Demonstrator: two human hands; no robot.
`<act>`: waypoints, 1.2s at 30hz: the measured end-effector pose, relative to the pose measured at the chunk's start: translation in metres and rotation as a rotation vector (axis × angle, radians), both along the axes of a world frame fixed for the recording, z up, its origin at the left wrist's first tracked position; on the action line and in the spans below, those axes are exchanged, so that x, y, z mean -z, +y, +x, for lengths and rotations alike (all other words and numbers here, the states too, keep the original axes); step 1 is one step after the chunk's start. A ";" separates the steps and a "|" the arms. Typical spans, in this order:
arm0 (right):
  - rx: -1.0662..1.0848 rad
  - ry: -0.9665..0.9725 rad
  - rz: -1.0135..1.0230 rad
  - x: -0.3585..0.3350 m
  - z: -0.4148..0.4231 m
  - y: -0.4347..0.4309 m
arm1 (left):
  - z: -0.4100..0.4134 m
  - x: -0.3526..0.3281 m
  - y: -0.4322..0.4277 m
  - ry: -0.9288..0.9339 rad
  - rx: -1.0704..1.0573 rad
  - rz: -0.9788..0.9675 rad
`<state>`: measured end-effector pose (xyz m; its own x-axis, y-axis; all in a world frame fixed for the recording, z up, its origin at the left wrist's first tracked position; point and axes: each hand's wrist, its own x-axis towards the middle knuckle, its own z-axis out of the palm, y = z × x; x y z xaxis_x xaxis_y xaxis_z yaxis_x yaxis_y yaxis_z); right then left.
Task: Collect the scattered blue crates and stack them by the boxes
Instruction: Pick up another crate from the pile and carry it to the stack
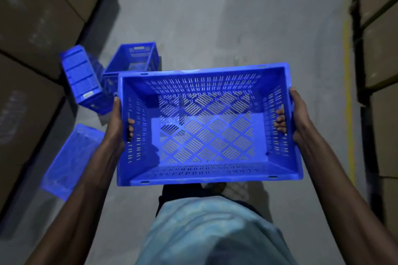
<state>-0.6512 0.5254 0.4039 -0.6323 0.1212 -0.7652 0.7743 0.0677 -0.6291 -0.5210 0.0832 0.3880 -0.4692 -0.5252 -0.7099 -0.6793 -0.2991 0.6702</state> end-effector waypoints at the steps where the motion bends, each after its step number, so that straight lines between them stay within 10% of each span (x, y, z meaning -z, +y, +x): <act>1: 0.009 0.007 0.006 -0.003 -0.020 0.014 | -0.024 -0.003 0.012 0.010 0.006 0.005; 19: 0.126 0.036 0.051 -0.029 -0.464 0.103 | -0.521 -0.003 0.093 0.077 0.135 0.075; 36: -0.080 0.020 -0.027 -0.002 -0.973 0.001 | -0.947 -0.002 0.009 0.059 -0.067 -0.008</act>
<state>-1.6238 0.5260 0.4057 -0.6543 0.0490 -0.7546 0.7544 0.1120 -0.6468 -1.4676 0.0925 0.3896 -0.4734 -0.5629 -0.6776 -0.6171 -0.3370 0.7111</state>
